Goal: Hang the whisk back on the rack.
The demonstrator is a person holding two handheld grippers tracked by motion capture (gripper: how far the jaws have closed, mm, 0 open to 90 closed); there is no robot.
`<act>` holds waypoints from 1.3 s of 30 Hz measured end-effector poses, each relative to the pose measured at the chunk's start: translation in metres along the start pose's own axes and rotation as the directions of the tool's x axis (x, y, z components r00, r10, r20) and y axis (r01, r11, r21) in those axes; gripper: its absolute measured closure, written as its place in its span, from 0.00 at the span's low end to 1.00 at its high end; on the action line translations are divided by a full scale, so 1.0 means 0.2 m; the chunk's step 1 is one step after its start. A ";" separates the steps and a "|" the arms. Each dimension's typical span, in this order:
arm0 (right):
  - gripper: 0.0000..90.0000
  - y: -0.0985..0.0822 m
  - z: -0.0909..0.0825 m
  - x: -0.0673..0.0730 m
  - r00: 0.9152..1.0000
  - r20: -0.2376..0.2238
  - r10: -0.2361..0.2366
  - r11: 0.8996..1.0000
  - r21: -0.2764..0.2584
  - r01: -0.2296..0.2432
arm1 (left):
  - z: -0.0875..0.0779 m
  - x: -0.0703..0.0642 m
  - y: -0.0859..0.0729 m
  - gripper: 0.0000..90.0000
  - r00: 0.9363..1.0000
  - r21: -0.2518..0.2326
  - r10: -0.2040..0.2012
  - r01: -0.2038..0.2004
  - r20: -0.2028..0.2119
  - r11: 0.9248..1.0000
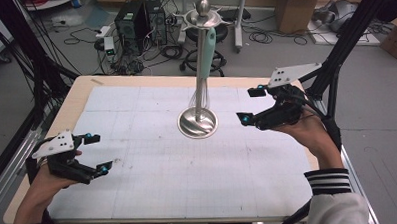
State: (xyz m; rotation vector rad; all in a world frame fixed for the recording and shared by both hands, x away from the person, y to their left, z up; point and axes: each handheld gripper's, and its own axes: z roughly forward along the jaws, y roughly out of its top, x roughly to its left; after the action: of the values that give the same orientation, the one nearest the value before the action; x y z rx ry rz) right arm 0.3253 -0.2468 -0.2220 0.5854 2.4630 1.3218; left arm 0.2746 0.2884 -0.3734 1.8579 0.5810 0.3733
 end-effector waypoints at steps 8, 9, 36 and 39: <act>0.12 -0.08 -0.04 0.02 1.000 -0.021 0.004 1.000 -0.023 -0.004 | -0.01 0.00 0.00 0.02 1.000 -0.007 0.000 0.000 -0.001 1.000; 0.12 -0.09 -0.04 0.02 1.000 -0.016 -0.003 1.000 -0.024 0.003 | -0.01 0.00 0.00 0.02 1.000 -0.008 0.001 -0.001 -0.001 1.000; 0.00 -0.69 0.07 0.12 0.995 0.036 0.097 0.993 -0.076 -0.094 | -0.02 0.00 -0.01 0.02 1.000 -0.015 -0.013 0.013 -0.006 1.000; 0.00 -0.75 0.08 0.11 0.992 0.049 0.115 0.989 -0.095 -0.110 | -0.02 0.00 -0.01 0.02 1.000 -0.015 -0.016 0.016 -0.010 1.000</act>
State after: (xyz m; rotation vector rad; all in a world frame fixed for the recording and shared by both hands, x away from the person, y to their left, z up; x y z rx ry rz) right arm 0.2801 -0.2990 -0.3572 0.7376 2.3421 1.4332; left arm 0.2714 0.2917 -0.3744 1.8366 0.5982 0.3762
